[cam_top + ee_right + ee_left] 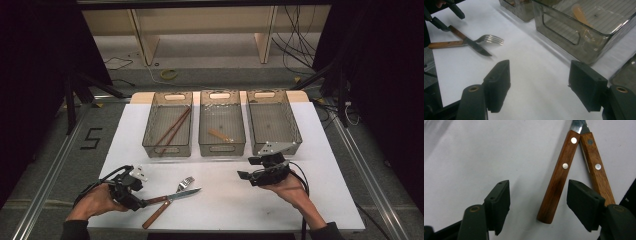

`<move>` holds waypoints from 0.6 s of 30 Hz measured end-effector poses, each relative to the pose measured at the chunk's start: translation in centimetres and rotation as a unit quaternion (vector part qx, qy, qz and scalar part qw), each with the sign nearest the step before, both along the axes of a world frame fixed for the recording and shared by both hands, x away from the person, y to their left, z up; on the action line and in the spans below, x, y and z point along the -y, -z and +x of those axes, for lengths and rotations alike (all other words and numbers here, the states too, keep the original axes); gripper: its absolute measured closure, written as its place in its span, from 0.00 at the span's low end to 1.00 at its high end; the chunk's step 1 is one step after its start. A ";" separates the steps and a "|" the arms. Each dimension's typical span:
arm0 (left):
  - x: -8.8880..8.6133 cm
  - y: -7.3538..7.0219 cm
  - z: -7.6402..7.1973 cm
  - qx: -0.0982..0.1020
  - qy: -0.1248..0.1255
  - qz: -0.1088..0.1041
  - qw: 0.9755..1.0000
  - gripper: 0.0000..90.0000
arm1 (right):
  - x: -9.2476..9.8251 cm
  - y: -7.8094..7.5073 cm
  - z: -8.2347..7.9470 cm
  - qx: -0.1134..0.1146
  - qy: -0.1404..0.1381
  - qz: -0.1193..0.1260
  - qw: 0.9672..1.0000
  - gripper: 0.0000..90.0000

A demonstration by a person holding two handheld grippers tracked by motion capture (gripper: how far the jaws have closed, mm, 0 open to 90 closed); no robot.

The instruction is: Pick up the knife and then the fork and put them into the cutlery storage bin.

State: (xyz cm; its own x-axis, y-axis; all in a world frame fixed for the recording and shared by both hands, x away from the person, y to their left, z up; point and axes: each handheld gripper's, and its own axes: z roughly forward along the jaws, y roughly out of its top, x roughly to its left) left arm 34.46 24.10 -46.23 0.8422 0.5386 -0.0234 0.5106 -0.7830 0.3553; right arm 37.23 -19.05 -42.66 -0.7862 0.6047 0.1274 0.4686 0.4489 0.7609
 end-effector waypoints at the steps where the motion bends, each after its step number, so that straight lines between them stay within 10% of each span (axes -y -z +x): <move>1: 0.0 0.0 0.0 0.000 0.008 0.005 1.000 0.41 | 0.0 0.0 0.0 -0.001 0.000 0.000 1.000 0.38; 18: 1.2 0.7 -0.5 -0.016 0.056 0.034 0.998 0.68 | 0.3 0.4 -0.2 -0.006 0.001 -0.003 1.000 0.38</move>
